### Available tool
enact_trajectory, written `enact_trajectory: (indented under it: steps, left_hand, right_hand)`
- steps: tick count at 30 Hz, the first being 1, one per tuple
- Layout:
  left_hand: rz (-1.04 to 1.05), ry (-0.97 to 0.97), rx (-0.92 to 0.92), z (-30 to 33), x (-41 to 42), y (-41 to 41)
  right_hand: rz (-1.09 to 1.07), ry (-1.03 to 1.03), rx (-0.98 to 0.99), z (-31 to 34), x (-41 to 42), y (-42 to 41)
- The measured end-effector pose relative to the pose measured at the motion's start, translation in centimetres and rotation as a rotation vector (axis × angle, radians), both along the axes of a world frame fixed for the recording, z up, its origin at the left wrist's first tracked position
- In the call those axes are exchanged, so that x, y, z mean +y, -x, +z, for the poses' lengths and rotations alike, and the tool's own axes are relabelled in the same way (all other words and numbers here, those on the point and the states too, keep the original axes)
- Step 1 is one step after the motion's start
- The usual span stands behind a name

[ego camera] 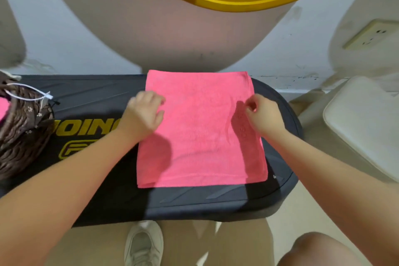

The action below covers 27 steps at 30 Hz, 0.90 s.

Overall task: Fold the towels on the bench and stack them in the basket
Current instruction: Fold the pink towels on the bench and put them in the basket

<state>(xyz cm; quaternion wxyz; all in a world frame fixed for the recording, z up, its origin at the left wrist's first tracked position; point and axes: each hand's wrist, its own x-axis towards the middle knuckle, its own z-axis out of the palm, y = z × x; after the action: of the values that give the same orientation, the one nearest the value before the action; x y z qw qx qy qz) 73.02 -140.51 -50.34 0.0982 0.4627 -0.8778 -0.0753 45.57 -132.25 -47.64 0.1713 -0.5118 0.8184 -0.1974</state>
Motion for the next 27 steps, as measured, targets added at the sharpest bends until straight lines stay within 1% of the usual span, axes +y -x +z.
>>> enact_trajectory:
  steps: [2,5,7,9,12,15,17,18,20,21,24,26,27]
  left_hand:
    - [-0.106,0.003,-0.08,0.0,3.3,-0.1]
    - [-0.264,-0.068,-0.218,0.0,7.7,-0.3]
    - [-0.32,-0.067,-0.298,0.8,9.9,-1.0]
    - [-0.335,-0.055,-0.314,1.1,11.2,-1.7]
    - [-0.249,-0.097,-0.337,1.1,12.5,-2.8]
    - [-0.065,-0.194,-0.265,1.6,12.8,-4.1]
    - [0.065,-0.216,-0.216,2.1,13.1,-4.4]
    - [0.093,-0.223,-0.247,2.2,13.2,-4.5]
    - [0.12,-0.264,-0.274,2.4,13.6,-4.4]
    - [0.134,-0.275,-0.254,2.4,13.9,-4.4]
    - [0.148,-0.285,-0.191,2.0,14.3,-4.8]
    - [0.087,-0.232,-0.126,1.8,14.3,-5.2]
    - [0.024,-0.196,-0.131,1.6,14.2,-5.4]
  right_hand:
    - [0.017,-0.125,0.008,0.0,2.2,-0.2]
    - [0.043,-0.265,0.032,0.3,5.3,-0.6]
    - [-0.016,-0.332,0.007,0.7,7.0,-0.8]
    - [-0.084,-0.397,-0.041,0.7,8.4,-0.8]
    - [-0.133,-0.429,-0.143,0.5,9.9,-0.9]
    - [-0.17,-0.412,-0.219,0.5,10.6,-1.8]
    - [-0.154,-0.375,-0.17,0.4,11.0,-2.4]
    - [-0.134,-0.356,-0.133,0.3,11.1,-2.5]
    - [-0.098,-0.335,-0.098,0.0,11.3,-2.6]
    - [-0.091,-0.325,-0.11,-0.2,11.3,-2.5]
    - [-0.111,-0.279,-0.213,-0.2,11.6,-1.5]
    - [-0.084,-0.267,-0.221,0.0,11.9,-0.8]
    - [-0.056,-0.273,-0.204,0.0,12.1,-0.5]
